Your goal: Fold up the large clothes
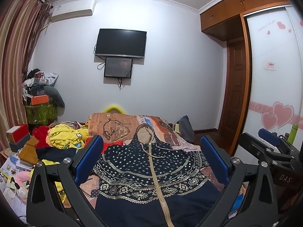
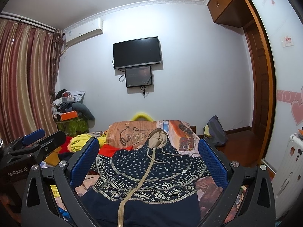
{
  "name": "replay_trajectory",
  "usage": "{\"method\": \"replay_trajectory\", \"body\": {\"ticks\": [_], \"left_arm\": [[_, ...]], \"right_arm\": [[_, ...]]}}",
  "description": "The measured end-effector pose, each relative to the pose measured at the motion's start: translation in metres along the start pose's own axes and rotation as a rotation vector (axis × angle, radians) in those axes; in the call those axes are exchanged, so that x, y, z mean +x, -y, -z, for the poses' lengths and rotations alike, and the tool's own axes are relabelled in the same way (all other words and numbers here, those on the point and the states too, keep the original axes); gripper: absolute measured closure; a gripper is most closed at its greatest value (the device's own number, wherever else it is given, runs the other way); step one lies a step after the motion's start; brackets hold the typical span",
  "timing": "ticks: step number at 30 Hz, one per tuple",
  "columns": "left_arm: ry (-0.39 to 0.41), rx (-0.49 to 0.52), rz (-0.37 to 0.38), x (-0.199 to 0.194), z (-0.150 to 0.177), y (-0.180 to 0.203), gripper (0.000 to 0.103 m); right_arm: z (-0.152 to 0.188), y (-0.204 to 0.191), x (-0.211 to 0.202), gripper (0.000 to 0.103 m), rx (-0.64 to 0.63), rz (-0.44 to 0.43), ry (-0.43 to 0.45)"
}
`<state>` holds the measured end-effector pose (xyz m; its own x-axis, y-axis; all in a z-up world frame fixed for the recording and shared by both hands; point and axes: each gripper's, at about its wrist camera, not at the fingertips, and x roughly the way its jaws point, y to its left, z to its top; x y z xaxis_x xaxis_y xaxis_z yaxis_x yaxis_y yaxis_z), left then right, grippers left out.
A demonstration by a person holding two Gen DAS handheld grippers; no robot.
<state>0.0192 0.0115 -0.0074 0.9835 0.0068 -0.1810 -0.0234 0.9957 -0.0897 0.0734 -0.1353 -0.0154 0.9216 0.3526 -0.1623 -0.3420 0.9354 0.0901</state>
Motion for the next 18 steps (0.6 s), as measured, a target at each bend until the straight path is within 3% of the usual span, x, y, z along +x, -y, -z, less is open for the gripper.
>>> {"method": "replay_trajectory", "body": {"ticks": [10, 18], "left_arm": [[-0.030, -0.017, 0.012, 0.014, 0.000, -0.007, 0.000], [-0.056, -0.017, -0.034, 0.035, -0.008, -0.016, 0.000]], "right_arm": [[0.001, 0.002, 0.010, 0.000, 0.000, 0.011, -0.029], [-0.002, 0.009, 0.031, 0.000, 0.005, -0.002, -0.059]]}}
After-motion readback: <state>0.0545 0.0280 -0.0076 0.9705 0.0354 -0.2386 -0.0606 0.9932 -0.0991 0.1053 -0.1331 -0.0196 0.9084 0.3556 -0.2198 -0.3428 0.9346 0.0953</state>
